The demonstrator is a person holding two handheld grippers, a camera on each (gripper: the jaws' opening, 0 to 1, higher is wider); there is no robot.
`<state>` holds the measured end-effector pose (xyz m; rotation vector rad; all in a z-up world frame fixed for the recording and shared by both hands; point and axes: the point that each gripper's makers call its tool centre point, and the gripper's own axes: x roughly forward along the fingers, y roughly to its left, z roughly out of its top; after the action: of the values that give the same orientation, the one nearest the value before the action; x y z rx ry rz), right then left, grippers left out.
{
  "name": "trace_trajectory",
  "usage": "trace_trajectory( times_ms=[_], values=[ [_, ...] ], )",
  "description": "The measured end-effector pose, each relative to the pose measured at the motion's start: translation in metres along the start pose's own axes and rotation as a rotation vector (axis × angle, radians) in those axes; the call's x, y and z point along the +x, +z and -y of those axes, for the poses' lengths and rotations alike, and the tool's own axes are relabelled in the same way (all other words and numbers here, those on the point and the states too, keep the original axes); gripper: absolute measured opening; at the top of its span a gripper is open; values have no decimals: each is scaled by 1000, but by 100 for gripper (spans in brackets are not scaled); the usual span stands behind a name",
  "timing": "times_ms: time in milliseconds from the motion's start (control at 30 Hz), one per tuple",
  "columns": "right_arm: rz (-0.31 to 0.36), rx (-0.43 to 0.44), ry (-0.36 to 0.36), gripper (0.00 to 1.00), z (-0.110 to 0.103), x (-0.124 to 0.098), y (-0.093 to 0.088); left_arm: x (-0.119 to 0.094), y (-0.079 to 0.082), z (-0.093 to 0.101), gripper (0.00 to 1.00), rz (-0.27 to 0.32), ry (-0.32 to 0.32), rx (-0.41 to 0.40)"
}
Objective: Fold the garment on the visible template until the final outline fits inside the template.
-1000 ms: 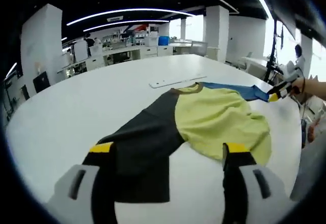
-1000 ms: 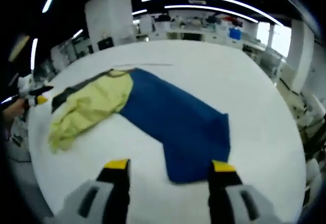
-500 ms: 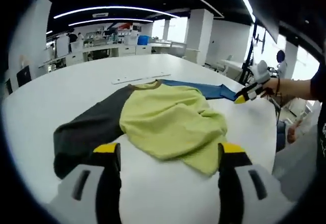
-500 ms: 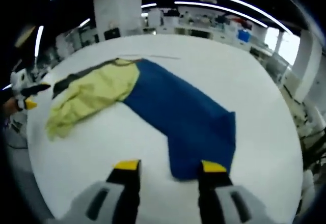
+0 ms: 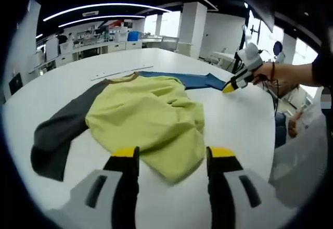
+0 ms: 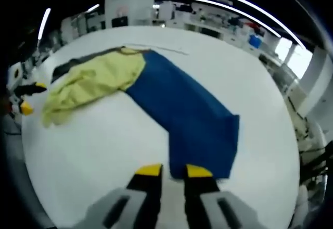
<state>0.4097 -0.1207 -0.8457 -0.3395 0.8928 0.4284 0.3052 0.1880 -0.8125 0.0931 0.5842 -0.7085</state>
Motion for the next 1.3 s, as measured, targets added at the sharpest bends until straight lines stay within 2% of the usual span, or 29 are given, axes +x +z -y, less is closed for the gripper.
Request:
trace_trajectory(
  times_ms=[67, 167, 233, 333, 433, 500, 567, 600, 767, 900, 1000, 1100, 1200, 1300],
  values=[
    [-5, -10, -13, 5, 3, 0, -1, 5, -7, 1, 44, -38, 6, 61],
    [-4, 5, -17, 3, 5, 1, -1, 13, -14, 6, 39, -60, 2, 65],
    [-3, 7, -18, 2, 5, 1, -1, 17, -18, 9, 37, -88, 1, 96],
    [1, 18, -13, 0, 7, 3, 0, 21, -21, 10, 30, -85, 11, 106],
    [4, 27, -8, 0, 6, 2, 1, 24, -22, 6, 28, -66, 30, 65],
    [8, 32, -4, 0, 6, 2, 2, 24, -20, 7, 19, -55, 27, 44],
    [18, 41, -7, 0, 8, 0, 3, 24, -22, 6, 3, -61, 24, 20],
    [31, 51, -15, 0, 10, -2, 5, 24, -21, 6, 0, -57, 26, 8],
    [145, 182, -65, 0, 36, -18, 22, 20, -20, 0, 0, -42, 35, -94],
    [195, 297, -111, 0, 60, -32, 23, 15, -16, 1, 0, -33, 39, -96],
    [219, 402, -143, 0, 75, -44, 20, 11, -13, -1, 0, -19, 37, -110],
    [240, 460, -176, 0, 90, -50, 16, 8, -12, -3, 0, -5, 31, -127],
    [280, 594, -206, 0, 110, -55, 10, 6, -5, 3, 0, 11, 26, -138],
    [290, 700, -241, 0, 120, -60, -2, 2, -1, 2, 0, 23, 29, -139]
  ],
)
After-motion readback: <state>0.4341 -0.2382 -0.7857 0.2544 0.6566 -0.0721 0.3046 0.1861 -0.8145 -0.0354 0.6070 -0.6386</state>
